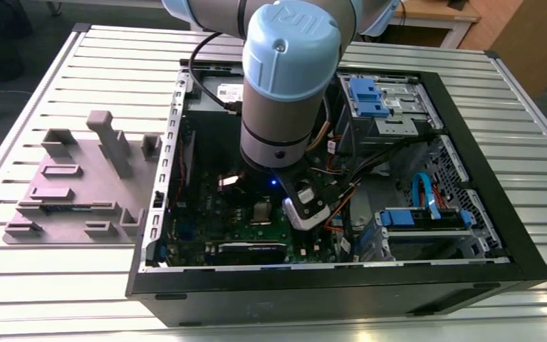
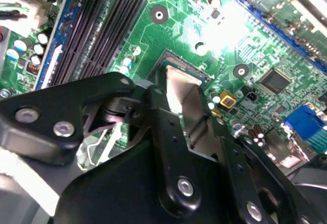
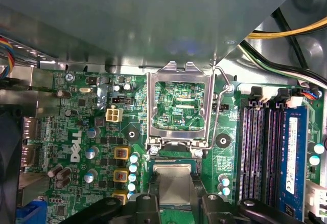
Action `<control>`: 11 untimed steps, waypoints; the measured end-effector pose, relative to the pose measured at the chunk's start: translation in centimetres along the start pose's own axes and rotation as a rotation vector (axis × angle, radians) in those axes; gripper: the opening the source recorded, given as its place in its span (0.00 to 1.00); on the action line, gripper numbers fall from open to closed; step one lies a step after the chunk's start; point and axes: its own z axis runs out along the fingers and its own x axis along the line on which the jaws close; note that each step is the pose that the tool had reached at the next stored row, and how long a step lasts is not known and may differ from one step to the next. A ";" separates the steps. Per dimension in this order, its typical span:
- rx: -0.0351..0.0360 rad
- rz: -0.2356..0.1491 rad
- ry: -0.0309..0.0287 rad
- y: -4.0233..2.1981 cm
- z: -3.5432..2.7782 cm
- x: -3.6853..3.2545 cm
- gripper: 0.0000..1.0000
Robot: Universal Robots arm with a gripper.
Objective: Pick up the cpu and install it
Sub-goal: 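Place the cpu into insertion slot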
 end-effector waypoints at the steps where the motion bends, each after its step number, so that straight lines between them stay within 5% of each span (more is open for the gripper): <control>1: -0.0001 0.000 0.0000 0.00 0.00 0.00 0.35; 2: 0.0001 0.000 0.0001 0.00 0.00 0.00 0.41; 11: 0.0003 0.000 0.0001 0.01 -0.27 0.01 0.41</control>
